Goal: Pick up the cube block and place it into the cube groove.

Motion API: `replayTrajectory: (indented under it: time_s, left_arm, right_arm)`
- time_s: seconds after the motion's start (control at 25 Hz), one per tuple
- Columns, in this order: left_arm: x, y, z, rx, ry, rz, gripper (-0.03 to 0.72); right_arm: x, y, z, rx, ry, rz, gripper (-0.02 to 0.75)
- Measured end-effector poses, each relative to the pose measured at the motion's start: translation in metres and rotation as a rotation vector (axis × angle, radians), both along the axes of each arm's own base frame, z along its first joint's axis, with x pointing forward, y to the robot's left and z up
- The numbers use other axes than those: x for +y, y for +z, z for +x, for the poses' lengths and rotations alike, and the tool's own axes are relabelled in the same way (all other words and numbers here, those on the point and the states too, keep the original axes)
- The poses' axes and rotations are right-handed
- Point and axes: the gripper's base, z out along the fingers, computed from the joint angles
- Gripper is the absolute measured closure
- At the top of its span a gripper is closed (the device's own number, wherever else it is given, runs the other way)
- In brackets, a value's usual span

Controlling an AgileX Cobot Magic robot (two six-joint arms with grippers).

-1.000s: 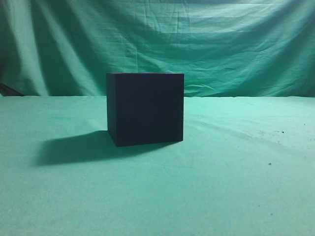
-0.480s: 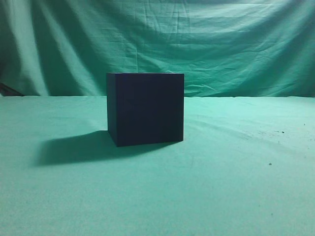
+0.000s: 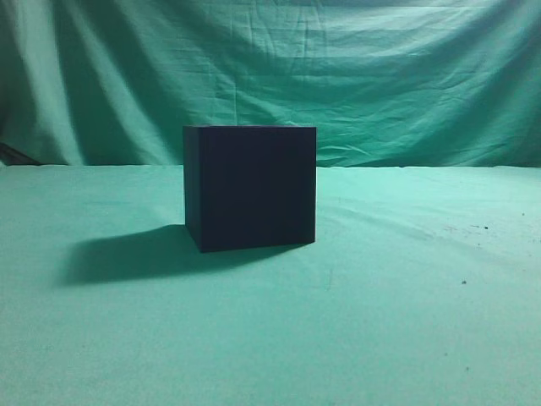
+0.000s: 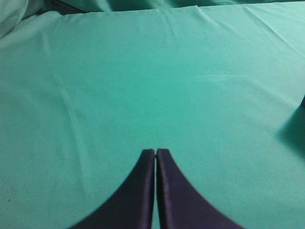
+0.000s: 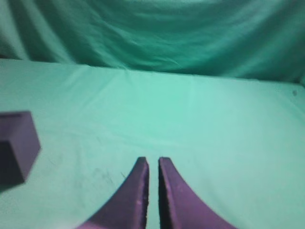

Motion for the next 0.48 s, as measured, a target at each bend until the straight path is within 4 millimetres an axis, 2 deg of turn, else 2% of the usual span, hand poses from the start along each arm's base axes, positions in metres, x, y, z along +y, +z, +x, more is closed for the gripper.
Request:
replayTrajectory:
  time_s: [0.16,0.48]
  left_arm:
    - [0.000,0.000,0.000,0.000,0.000,0.000,0.688]
    - [0.000,0.000,0.000,0.000,0.000,0.000,0.688]
  right_arm:
    - [-0.003,-0.031,0.005,0.058,-0.076,0.017,0.689]
    - [-0.006,-0.040,0.004,0.137,-0.148,0.011,0.689]
